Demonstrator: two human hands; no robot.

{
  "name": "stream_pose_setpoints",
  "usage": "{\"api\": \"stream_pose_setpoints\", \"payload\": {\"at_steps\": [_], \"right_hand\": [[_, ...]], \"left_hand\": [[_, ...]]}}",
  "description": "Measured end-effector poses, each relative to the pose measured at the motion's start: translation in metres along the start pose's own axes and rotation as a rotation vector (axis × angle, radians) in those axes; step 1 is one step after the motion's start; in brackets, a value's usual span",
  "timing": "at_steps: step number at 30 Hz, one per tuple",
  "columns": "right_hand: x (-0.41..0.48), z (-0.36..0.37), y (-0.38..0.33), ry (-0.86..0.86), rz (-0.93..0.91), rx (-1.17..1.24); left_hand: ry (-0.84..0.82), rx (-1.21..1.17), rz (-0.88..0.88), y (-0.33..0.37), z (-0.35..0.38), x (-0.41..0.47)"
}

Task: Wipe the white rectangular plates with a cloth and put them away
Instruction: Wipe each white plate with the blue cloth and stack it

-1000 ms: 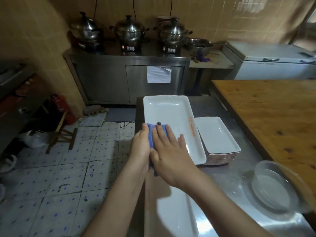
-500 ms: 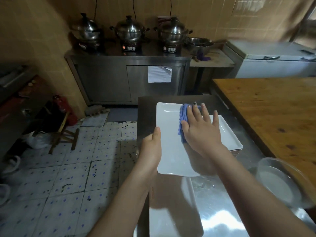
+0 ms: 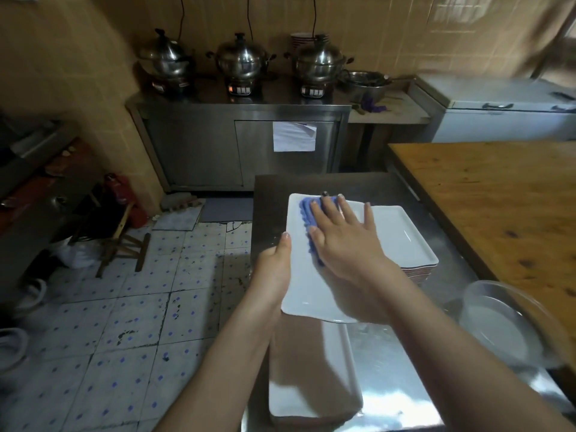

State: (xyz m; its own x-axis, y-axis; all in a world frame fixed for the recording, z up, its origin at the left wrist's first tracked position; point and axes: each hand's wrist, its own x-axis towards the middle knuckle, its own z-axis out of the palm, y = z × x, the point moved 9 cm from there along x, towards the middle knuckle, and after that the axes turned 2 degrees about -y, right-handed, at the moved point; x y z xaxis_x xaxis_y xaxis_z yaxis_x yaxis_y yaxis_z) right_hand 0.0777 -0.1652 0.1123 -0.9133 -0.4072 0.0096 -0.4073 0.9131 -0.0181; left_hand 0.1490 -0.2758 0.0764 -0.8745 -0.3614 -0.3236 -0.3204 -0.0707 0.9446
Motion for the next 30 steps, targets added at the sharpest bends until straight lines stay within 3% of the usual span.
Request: {"api": "stream_pose_setpoints", "payload": {"at_steps": [3, 6, 10, 12, 19, 23, 26, 30], "right_hand": [[-0.015, 0.0, 0.02, 0.009, 0.058, 0.02], [-0.06, 0.007, 0.01, 0.083, -0.041, 0.015], [-0.085, 0.03, -0.018, -0.098, -0.153, 0.172], [-0.075, 0.018, -0.013, -0.035, -0.164, 0.111], [-0.09, -0.004, 0.061, -0.008, 0.052, 0.056], [-0.161, 0.014, 0.027, -0.018, -0.133, 0.126], [-0.163, 0.011, 0.003, -0.059, -0.221, 0.192], [-0.127, -0.012, 0.029, 0.034, -0.086, 0.088]], "left_hand": [[0.023, -0.015, 0.027, 0.007, -0.01, -0.006], [0.058, -0.011, 0.046, 0.01, -0.014, -0.014], [0.091, -0.019, 0.053, 0.008, -0.002, -0.024], [0.08, -0.002, 0.048, 0.0, 0.013, -0.035], [0.071, -0.025, 0.042, -0.014, 0.034, -0.073], [0.132, -0.005, 0.074, -0.016, 0.032, -0.093], [0.134, 0.002, 0.078, -0.022, 0.042, -0.111], [0.161, -0.007, 0.089, -0.024, 0.043, -0.128]]}}
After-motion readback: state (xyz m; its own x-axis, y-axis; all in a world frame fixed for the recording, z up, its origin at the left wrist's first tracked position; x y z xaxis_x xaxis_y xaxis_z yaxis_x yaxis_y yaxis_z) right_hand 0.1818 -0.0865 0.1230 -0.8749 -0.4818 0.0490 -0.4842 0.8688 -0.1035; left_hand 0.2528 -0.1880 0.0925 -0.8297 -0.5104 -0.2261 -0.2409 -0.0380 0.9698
